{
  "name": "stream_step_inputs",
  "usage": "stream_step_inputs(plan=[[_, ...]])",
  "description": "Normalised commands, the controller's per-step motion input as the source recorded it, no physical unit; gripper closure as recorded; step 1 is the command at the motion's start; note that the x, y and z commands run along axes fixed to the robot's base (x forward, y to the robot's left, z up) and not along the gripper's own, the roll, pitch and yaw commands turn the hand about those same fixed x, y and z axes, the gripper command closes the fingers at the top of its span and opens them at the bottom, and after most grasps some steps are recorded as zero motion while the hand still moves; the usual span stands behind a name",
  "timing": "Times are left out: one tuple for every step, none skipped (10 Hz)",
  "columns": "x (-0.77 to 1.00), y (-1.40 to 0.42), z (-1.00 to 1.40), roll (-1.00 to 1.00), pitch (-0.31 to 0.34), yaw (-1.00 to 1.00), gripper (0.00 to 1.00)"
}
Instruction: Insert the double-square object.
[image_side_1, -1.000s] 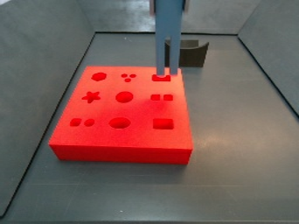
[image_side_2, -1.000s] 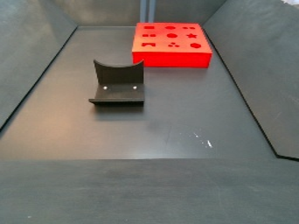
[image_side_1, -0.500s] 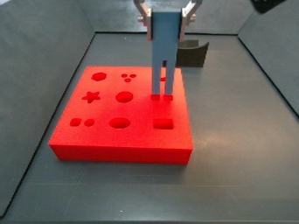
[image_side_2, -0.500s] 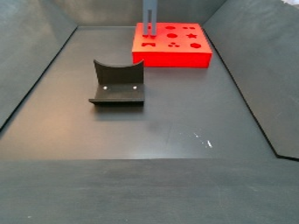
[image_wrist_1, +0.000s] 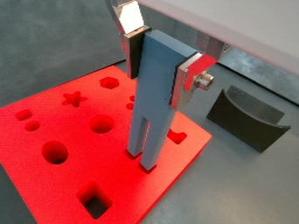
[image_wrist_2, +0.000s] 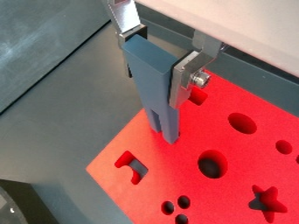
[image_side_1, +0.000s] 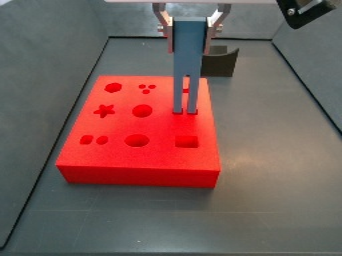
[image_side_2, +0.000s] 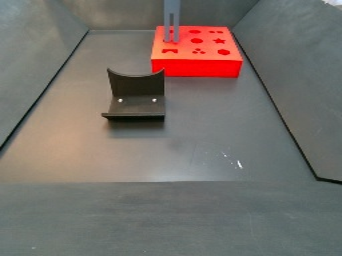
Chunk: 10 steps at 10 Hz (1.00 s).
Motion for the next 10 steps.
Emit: stream_step_inputs(plan=[[0.11, -0.06, -0.12, 0.05, 0.0, 0.0, 1.0], [0.03, -0.07, -0.01, 0.01, 0.0, 0.0, 1.0], [0.0, -0.03, 0.0, 0.0, 0.0, 0.0, 1.0], [0.0, -0.01, -0.01, 0.0, 0.0, 0.0, 1.0], [0.0, 0.0, -0.07, -0.03, 0.0, 0.0, 1.0], [0.0, 0.0, -0.09, -0.02, 0.0, 0.0, 1.0], [0.0, 0.0, -0.2, 0.0, -0.027, 0.0, 1.0], [0.04, 0.0, -0.51, 0.07, -0.021, 0.05, 1.0], [0.15, 0.0, -0.63, 0.19, -0.036, 0.11, 1.0], [0.27, 0.0, -0.65, 0.24, -0.029, 0.17, 1.0]])
